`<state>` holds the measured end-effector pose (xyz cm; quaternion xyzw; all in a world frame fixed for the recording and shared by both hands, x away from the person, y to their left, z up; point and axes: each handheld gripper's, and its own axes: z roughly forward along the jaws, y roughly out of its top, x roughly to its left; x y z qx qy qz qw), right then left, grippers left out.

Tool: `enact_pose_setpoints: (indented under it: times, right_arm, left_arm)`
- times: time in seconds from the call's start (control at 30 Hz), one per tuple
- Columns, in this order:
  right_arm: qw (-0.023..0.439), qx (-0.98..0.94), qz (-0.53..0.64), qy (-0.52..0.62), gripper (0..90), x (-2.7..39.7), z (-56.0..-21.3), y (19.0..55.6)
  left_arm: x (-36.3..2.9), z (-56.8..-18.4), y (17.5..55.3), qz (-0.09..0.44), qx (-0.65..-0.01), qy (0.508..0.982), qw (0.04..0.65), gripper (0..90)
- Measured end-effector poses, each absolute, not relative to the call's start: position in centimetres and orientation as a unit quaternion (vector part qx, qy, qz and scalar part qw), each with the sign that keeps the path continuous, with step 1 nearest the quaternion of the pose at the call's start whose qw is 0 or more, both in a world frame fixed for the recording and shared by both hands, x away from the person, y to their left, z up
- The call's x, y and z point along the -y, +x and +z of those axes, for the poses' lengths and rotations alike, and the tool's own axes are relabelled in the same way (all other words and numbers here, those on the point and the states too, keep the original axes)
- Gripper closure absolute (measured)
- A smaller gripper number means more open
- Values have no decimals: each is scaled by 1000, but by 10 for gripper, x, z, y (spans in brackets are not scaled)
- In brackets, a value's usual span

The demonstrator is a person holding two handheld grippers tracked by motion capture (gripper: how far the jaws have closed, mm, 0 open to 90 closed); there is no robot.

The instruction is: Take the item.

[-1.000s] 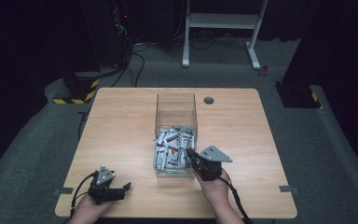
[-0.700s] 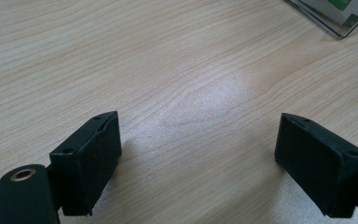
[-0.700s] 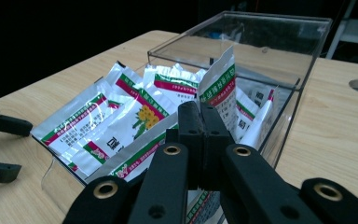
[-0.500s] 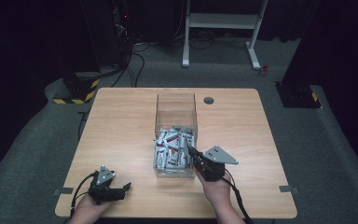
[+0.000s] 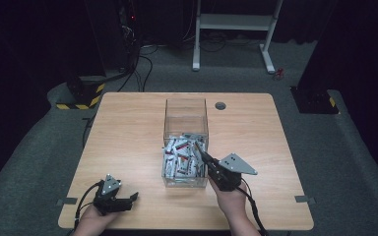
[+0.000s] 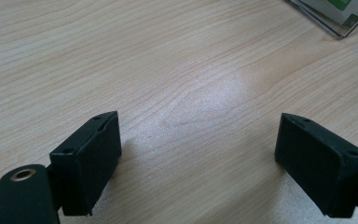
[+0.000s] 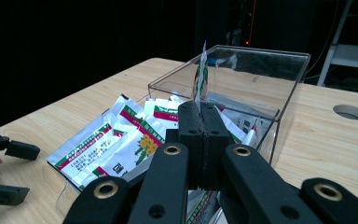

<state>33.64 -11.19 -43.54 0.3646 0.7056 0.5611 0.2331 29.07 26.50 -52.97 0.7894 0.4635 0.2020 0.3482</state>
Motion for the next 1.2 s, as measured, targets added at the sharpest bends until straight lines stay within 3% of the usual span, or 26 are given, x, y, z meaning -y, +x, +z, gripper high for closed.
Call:
enact_pose_setpoints:
  times: [1.2]
  right_arm:
    - [264, -673, 586, 367, 900, 136, -416, 331]
  left_arm:
    - [-265, -530, 291, 202, -464, 789, 348, 147]
